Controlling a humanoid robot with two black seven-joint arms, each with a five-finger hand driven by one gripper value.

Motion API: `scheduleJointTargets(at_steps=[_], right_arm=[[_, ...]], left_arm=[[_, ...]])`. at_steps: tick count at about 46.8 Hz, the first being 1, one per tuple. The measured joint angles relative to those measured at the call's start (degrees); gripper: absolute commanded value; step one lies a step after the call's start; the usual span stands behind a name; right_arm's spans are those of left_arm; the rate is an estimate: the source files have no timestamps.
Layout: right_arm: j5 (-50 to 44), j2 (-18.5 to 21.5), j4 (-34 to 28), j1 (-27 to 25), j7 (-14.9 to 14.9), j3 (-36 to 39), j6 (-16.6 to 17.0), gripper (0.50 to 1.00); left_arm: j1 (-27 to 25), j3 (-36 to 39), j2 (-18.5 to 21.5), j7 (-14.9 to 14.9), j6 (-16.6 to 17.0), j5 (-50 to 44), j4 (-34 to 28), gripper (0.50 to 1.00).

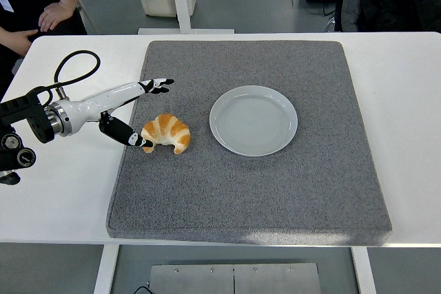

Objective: Place the bread on the plate

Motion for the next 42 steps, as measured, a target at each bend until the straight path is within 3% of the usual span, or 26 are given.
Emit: scheduleJointTargets(at_steps=[14, 42], right_arm=[[0.0, 0.0, 0.0, 0.0, 0.0, 0.0, 0.0, 1.0], [0.0, 0.0, 0.0, 0.0, 0.0, 0.0, 0.0, 1.0]], left_arm=[[6.2, -4.8, -3.8, -1.5, 0.1, 0.2, 6.4, 0.968], [9.9, -6.0, -12.6, -2.4, 1.8, -0.1, 13.1, 0.968]])
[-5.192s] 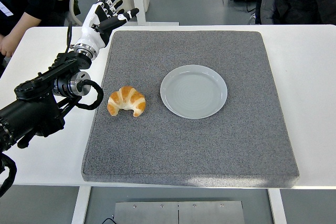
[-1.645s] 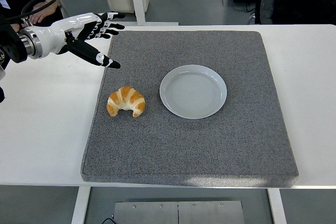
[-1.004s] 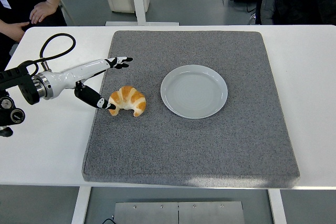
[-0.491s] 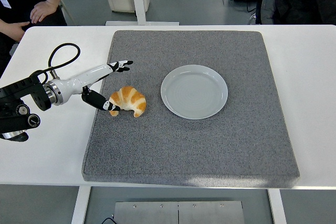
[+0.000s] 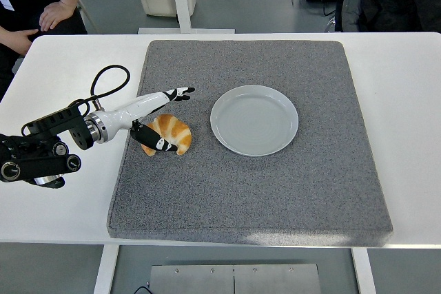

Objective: Place the bread on the plate

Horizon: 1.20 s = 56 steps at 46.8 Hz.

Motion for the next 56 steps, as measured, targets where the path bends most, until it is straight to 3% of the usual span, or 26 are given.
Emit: scheduleJointTargets(at_steps=[23, 40, 51, 56], right_arm=[[0.0, 0.0, 0.0, 0.0, 0.0, -0.1, 0.0, 1.0], [0.0, 0.0, 0.0, 0.0, 0.0, 0.0, 0.0, 1.0], [0.0, 0.0, 0.0, 0.0, 0.0, -0.1, 0.0, 1.0], [0.0, 0.0, 0.0, 0.0, 0.0, -0.1, 0.0, 1.0]], left_arm=[[0.7, 0.0, 0.4, 0.0, 0.0, 0.0, 0.0, 0.966], [2.9, -0.6, -1.6, -0.1, 0.1, 0.0, 4.0, 0.93], [3.6, -0.8, -2.9, -0.2, 0.1, -0.1, 5.5, 0.872], [3.6, -0.8, -3.2, -0.2, 0.0, -0.5, 5.6, 0.756]])
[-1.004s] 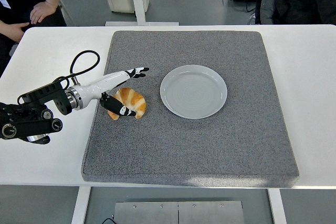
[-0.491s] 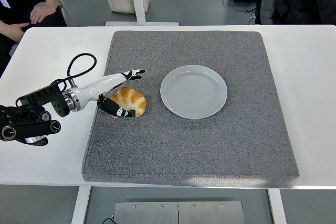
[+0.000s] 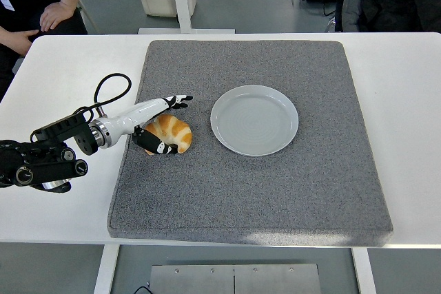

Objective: Place the bread on the plate

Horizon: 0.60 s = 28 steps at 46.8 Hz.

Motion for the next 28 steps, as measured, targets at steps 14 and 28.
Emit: scheduleJointTargets(at_steps=[14, 28], right_arm=[[0.0, 0.0, 0.0, 0.0, 0.0, -0.1, 0.0, 1.0], [0.0, 0.0, 0.0, 0.0, 0.0, -0.1, 0.0, 1.0]], left_arm=[[-0.7, 0.6, 0.0, -3.5, -0.1, 0.6, 0.3, 0.5], [-2.5, 1.1, 0.6, -5.3, -0.1, 0.7, 1.5, 0.5]])
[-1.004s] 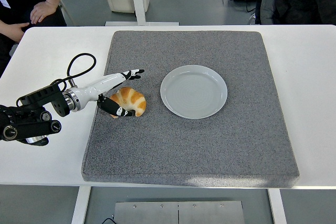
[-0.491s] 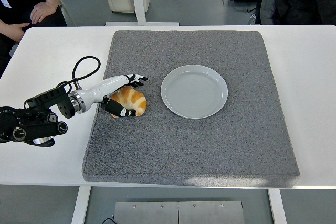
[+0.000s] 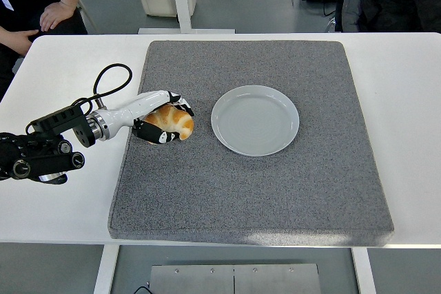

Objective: Place the bread on the plate

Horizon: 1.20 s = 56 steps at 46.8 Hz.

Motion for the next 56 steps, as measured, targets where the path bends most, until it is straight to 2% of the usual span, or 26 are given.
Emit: scheduleJointTargets(at_steps=[17, 34, 44, 56], right_arm=[[0.0, 0.0, 0.0, 0.0, 0.0, 0.0, 0.0, 1.0], [0.0, 0.0, 0.0, 0.0, 0.0, -0.1, 0.0, 1.0], [0.0, 0.0, 0.0, 0.0, 0.0, -0.1, 0.0, 1.0], [0.0, 0.0, 0.0, 0.0, 0.0, -0.1, 0.0, 1.0]], left_arm=[[-2.4, -0.1, 0.7, 0.1, -0.1, 0.0, 0.5, 0.5], [-9.6, 0.0, 6.9, 0.4, -1.0, 3.5, 0.5, 0.5], [-16.1, -0.1, 8.9, 0.3, -6.4, 3.5, 0.5, 0.5], [-23.7, -0.4, 8.2, 0.7, -11.0, 3.3, 1.8, 0.5]])
